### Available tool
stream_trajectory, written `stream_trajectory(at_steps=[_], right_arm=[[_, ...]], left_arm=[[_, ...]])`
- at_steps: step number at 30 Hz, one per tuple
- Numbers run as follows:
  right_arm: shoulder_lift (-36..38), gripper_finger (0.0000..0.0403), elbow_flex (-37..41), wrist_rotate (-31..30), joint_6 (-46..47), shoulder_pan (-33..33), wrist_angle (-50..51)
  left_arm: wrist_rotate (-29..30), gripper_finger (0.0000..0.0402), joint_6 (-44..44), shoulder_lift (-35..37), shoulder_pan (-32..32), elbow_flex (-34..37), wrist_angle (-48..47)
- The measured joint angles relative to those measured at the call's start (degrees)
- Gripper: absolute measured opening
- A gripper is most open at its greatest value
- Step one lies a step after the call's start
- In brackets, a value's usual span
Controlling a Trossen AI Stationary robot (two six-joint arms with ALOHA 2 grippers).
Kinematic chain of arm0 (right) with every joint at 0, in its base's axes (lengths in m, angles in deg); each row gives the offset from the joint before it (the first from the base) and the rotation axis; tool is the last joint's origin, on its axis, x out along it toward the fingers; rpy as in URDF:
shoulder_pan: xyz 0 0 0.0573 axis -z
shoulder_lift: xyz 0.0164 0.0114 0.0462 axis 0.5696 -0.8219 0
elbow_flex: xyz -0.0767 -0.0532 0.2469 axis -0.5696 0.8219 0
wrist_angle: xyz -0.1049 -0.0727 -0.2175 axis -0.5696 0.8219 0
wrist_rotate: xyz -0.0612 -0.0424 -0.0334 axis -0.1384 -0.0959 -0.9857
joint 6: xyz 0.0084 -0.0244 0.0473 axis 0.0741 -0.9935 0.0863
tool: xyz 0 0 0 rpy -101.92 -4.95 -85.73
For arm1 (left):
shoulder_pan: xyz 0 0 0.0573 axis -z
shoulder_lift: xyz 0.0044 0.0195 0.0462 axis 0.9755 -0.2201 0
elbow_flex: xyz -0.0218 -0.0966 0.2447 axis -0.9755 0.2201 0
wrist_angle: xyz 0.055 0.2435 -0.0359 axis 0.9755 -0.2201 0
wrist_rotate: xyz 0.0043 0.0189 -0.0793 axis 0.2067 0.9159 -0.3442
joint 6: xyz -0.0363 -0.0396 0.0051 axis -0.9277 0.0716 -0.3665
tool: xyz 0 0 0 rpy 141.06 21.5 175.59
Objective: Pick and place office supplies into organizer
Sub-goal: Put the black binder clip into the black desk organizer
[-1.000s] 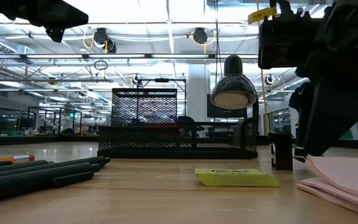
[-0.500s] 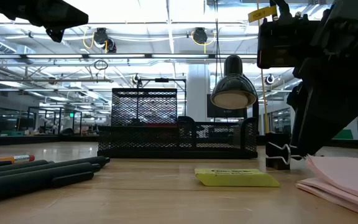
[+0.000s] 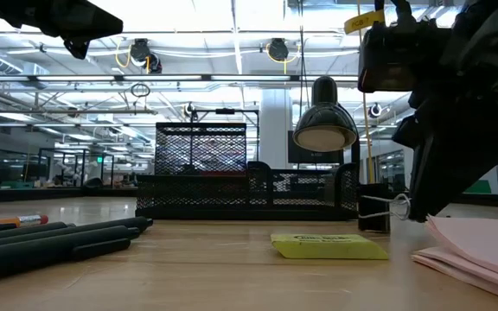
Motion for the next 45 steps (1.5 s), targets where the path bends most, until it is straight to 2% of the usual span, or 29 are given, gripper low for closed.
stream_trajectory(at_steps=[7, 14, 20, 24, 28, 33, 45], right_arm=[[0.0, 0.0002, 0.0, 0.1, -1.1, 0.0, -1.9], [2.1, 0.0001, -1.8, -0.8, -4.2, 0.0, 0.4], [6.1, 0.0001, -9.8, -5.5, -12.9, 0.7, 11.6], [5.6, 0.0001, -17.1, -5.7, -22.2, 3.7, 16.0], [4.7, 0.0, -19.3, -5.8, -32.3, 6.9, 11.9], [1.6, 0.0, -19.3, -5.8, -40.3, 9.6, 7.1], [-5.8, 0.0, -19.2, -5.4, -47.3, 13.0, -2.5]], left_arm=[[0.0, 0.0047, -0.1, 0.0, 0.0, 0.0, 0.0], [0.0, 0.0047, -0.1, 0.0, 0.0, 0.0, 0.0], [0.0, 0.0047, -0.1, 0.0, 0.0, 0.0, 0.0], [0.0, 0.0047, 0.2, 0.0, 0.0, 0.0, 0.4], [0.0, 0.0047, 0.9, 0.0, 0.0, 0.0, 0.8], [-0.2, 0.0047, 1.2, 0.0, 0.0, 0.0, 0.7], [-0.3, 0.0047, 2.0, 0.0, 0.0, 0.0, 0.3]])
